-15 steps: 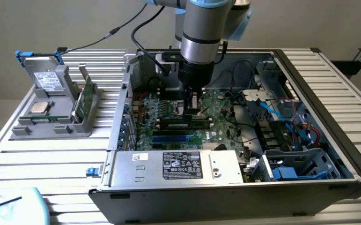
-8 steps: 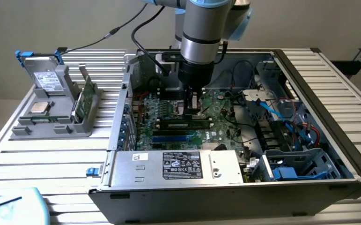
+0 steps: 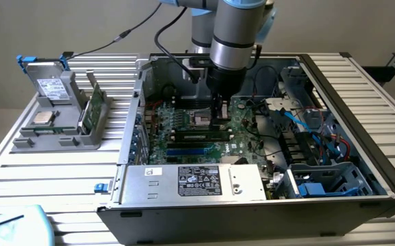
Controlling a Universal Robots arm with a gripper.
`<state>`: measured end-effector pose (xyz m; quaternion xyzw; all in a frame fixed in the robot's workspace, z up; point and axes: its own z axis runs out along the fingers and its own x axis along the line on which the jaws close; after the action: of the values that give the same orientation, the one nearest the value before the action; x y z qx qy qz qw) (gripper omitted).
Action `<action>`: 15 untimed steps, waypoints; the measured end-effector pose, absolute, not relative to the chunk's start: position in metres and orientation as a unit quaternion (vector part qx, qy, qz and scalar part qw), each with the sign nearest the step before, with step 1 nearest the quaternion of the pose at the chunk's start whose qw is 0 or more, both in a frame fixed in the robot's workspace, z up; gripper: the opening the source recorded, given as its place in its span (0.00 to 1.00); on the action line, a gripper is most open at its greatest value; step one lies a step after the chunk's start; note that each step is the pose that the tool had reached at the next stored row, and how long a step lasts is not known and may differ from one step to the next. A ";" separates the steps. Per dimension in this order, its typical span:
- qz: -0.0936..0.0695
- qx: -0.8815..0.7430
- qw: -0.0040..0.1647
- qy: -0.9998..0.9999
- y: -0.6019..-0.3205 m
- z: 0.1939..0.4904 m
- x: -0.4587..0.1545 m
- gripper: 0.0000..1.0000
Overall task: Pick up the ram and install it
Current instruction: 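Press down the ram until it locks into place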
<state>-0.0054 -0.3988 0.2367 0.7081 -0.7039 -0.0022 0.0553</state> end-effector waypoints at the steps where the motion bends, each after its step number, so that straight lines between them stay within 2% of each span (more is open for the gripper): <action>1: -0.002 0.708 0.055 -0.704 -0.399 0.237 -0.002 0.11; 15: -0.002 0.709 0.055 -0.703 -0.399 0.233 0.001 0.11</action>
<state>0.0008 -0.3988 0.2332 0.7088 -0.7032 -0.0023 0.0552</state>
